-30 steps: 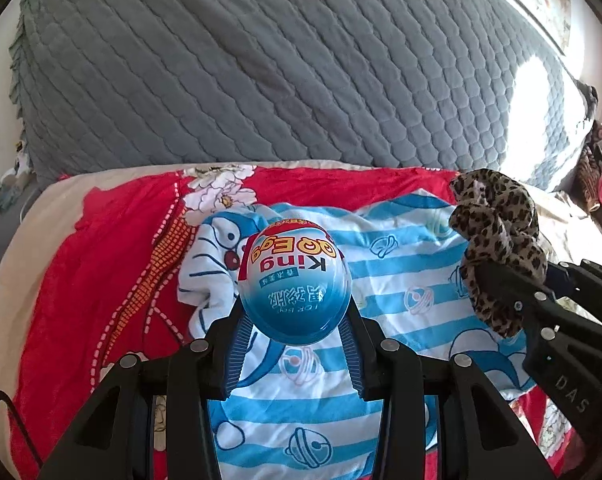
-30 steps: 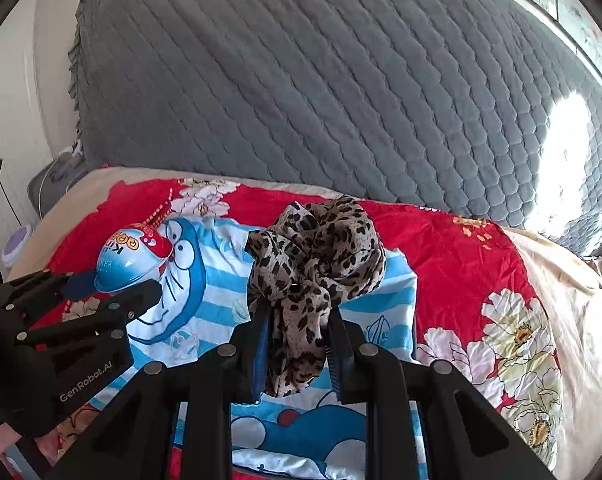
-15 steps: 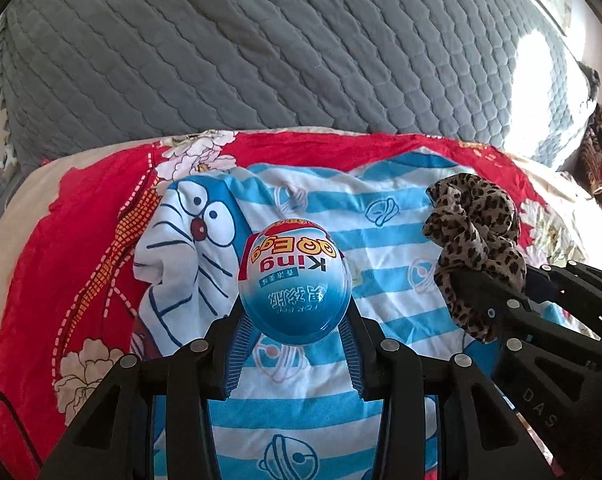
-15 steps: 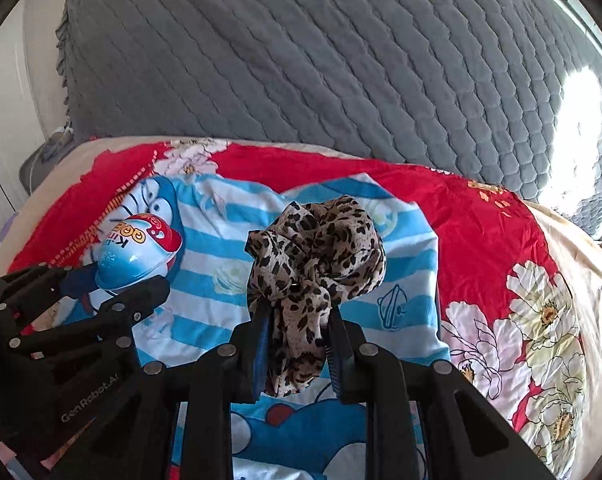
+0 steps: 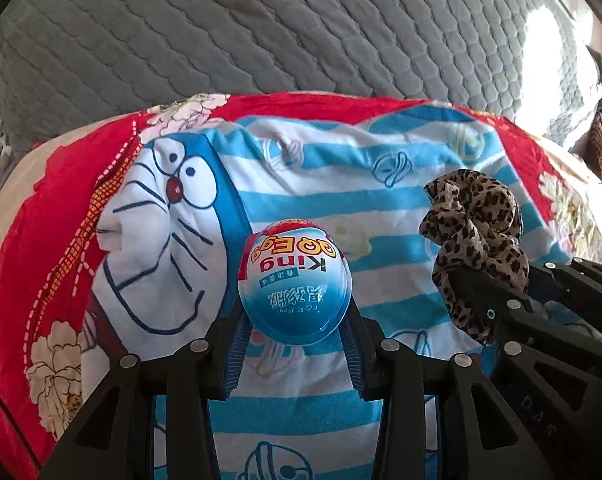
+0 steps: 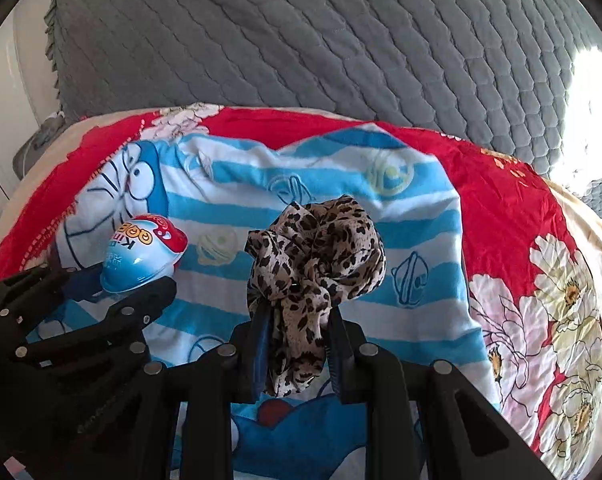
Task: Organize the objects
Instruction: 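Carry the egg and scrunchie over the striped shirt in the tray with both tools, then open the left tool to drop the egg while the right tool releases the scrunchie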
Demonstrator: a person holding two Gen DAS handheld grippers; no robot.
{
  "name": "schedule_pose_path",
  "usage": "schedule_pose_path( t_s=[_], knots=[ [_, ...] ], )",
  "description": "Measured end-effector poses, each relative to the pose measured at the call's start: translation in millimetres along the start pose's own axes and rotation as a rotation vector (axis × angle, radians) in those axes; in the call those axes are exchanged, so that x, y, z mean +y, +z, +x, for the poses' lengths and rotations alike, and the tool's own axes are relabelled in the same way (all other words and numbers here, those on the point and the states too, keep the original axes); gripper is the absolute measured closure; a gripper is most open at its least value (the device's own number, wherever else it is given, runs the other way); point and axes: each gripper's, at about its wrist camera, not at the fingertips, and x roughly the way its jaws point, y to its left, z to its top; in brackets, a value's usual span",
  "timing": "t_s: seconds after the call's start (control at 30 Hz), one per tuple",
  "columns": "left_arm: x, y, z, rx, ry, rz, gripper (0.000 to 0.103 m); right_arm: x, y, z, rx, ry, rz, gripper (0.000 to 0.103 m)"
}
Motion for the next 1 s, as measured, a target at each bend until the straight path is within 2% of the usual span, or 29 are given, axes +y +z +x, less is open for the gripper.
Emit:
schedule_pose_path(
  t_s=[0.33, 0.83, 1.0],
  knots=[
    [0.2, -1.2, 6.6, 0.015, 0.004, -0.013, 0.059, -7.2, -11.6, 19.8, 0.043, -0.009, 0.019, 0.078],
    [9.9, -3.6, -1.0, 0.029, -0.018, -0.041, 0.059, -8.9, -11.7, 17.6, 0.033, -0.033, 0.017, 0.075],
    [11.0, -2.6, -9.3, 0.022, -0.012, -0.037, 0.045, -13.5, -10.2, 11.8, 0.028, -0.038, 0.026, 0.064]
  ],
)
